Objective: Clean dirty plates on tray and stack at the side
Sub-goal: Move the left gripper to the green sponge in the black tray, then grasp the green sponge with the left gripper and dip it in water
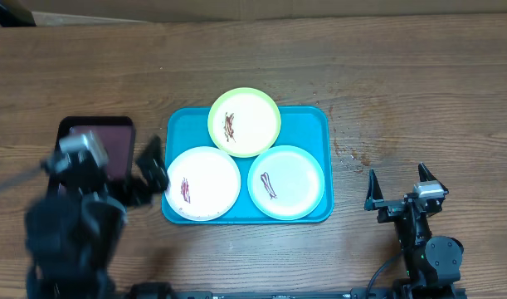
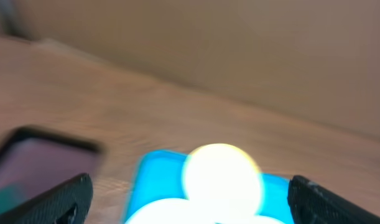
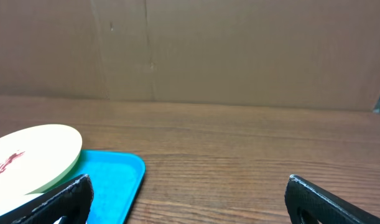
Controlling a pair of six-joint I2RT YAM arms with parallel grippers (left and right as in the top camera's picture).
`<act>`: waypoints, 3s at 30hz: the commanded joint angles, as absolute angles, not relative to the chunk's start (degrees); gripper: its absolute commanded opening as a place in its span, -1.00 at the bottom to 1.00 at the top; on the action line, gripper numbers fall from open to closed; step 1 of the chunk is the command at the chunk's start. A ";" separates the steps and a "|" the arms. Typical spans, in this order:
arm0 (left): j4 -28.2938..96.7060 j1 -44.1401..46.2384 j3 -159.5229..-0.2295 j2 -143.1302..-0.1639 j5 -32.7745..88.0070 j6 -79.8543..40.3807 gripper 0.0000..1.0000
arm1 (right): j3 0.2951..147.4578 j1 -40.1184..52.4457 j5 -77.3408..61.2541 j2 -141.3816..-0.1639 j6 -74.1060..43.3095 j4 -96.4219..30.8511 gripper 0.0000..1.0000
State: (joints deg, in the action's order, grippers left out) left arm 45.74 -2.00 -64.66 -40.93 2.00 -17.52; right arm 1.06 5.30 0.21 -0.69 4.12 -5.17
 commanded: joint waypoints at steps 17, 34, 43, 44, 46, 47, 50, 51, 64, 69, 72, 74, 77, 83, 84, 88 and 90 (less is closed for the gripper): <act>52.31 -27.92 -73.67 -77.71 -2.81 -28.14 1.00 | 0.47 5.56 -0.08 -0.38 4.32 -4.84 1.00; 57.56 -33.41 -73.67 -100.22 -1.45 -26.83 1.00 | 0.47 5.56 -0.08 -0.38 4.32 -4.84 1.00; 51.44 -33.41 -73.65 -107.70 -1.45 -27.11 1.00 | 0.47 5.56 -0.08 -0.38 4.34 -4.84 1.00; 50.83 -33.41 -73.67 -108.44 -1.45 -27.11 0.99 | 0.47 5.56 -0.08 -0.38 4.34 -4.84 1.00; 49.74 -33.41 -73.65 -109.82 -1.45 -27.11 0.98 | 0.47 5.56 -0.08 -0.38 4.32 -4.84 1.00; 49.21 -33.41 -73.65 -110.45 -1.48 -27.09 0.97 | 0.47 5.56 -0.08 -0.38 4.32 -4.84 1.00; 47.97 -33.41 -73.67 -112.42 -1.50 -27.09 0.97 | 0.47 5.56 -0.08 -0.38 4.32 -4.84 1.00; 47.70 -33.41 -73.67 -113.08 -1.52 -27.07 0.98 | 0.47 5.56 -0.08 -0.38 4.32 -4.84 1.00; 45.98 -33.41 -73.67 -115.09 -1.89 -27.05 -0.55 | 0.47 5.56 -0.08 -0.38 4.34 -4.84 1.00; 46.02 -33.41 -73.67 -115.09 -1.89 -27.05 -0.88 | 0.47 5.56 -0.08 -0.38 4.32 -4.84 1.00; 46.02 -33.41 -73.67 -115.09 -1.87 -27.05 -0.89 | 0.47 5.56 -0.08 -0.38 4.32 -4.84 1.00; 46.02 -33.41 -73.65 -115.09 -1.89 -27.05 -0.78 | 0.47 5.56 -0.08 -0.38 4.34 -4.84 1.00; 45.87 -33.41 -73.67 -115.09 -1.91 -27.05 1.00 | 0.47 5.56 -0.08 -0.38 4.32 -4.84 1.00; 43.68 -33.41 -73.67 -115.09 -4.40 -27.03 0.99 | 0.47 5.56 -0.08 -0.38 4.32 -4.82 1.00; 43.42 -33.41 -73.67 -115.09 -5.26 -27.03 0.99 | 0.47 5.56 -0.08 -0.38 4.34 -4.84 1.00; 42.52 -33.41 -73.67 -115.09 -8.82 -27.03 1.00 | 0.47 5.56 -0.08 -0.38 4.32 -4.84 1.00; 41.95 -33.41 -73.67 -115.09 -9.63 -27.00 1.00 | 0.47 5.56 -0.08 -0.38 4.34 -4.84 1.00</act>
